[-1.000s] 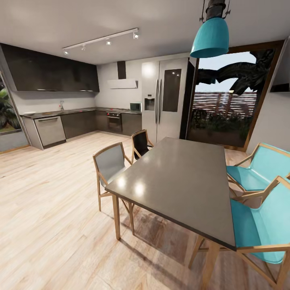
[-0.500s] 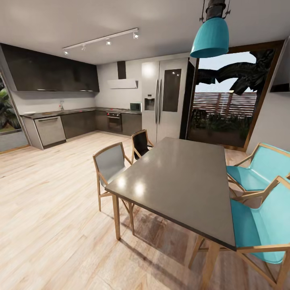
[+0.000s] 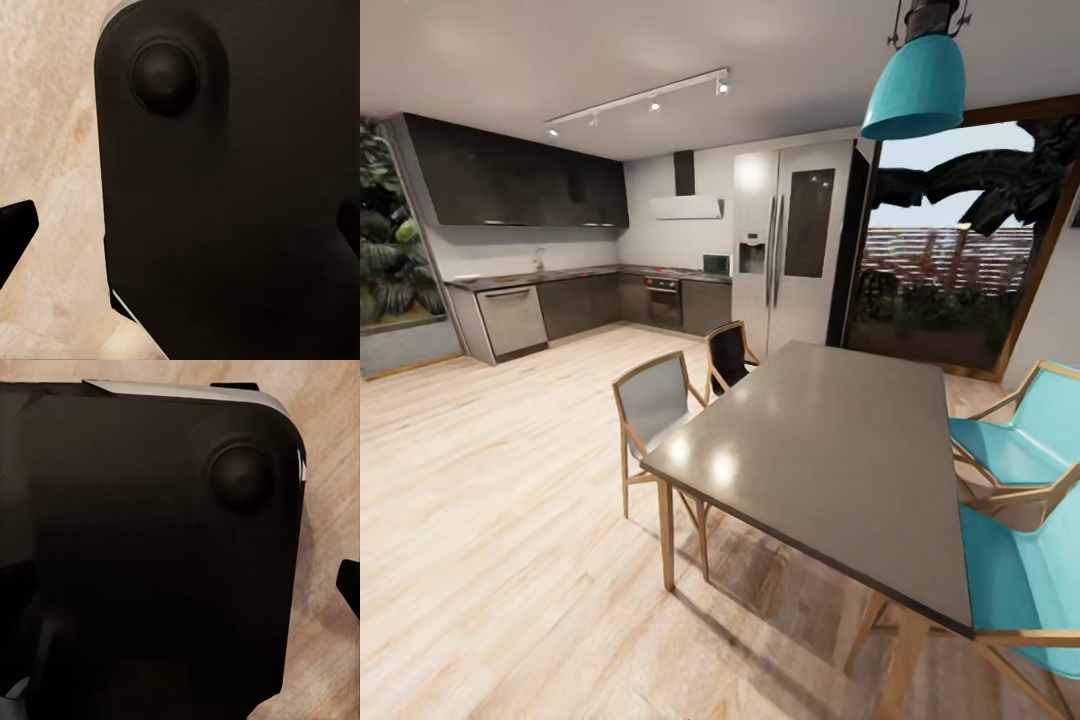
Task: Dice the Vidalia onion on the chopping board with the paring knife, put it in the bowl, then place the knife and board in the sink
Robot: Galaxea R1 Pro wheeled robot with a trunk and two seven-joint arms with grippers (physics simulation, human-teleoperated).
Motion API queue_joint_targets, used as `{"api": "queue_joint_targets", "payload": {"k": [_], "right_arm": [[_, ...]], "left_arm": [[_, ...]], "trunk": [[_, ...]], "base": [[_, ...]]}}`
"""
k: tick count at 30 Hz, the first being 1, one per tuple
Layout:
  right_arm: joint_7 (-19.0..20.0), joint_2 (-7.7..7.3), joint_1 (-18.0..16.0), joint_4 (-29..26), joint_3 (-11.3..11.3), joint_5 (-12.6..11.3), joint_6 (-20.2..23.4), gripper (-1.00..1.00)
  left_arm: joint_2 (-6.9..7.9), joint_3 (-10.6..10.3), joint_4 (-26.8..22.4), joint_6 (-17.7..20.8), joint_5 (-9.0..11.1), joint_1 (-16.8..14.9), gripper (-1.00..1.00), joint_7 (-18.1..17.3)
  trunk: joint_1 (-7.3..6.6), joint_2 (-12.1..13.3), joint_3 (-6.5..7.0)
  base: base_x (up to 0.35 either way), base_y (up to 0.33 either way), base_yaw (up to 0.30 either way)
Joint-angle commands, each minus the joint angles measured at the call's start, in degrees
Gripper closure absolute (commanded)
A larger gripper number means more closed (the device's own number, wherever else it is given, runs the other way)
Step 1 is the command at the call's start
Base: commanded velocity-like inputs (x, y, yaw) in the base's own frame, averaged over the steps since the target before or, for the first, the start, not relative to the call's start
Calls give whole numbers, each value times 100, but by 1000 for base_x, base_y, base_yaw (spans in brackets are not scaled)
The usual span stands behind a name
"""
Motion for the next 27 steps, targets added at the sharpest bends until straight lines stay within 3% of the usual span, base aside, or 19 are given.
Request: {"api": "queue_joint_targets", "payload": {"k": [1, 5, 20, 27], "right_arm": [[-1, 0, 0, -4, 0, -1, -42, -100], [-1, 7, 0, -10, 0, -1, -217, -100], [-1, 0, 0, -12, 0, -1, -241, -100], [-1, 0, 0, -11, 0, -1, -242, -100]], "left_arm": [[0, 2, 0, -17, 4, 0, -100, -3], [13, 5, -1, -18, 4, 0, -100, -2], [30, 10, -6, -18, 4, 0, -100, -2], [34, 10, -9, -18, 4, 0, -100, -2]], "trunk": [[0, -2, -6], [0, -2, -16], [0, -2, -51], [0, -2, -68]], "base": [[0, 0, 266], [0, 0, 269], [0, 6, 270], [0, 178, 270]]}}
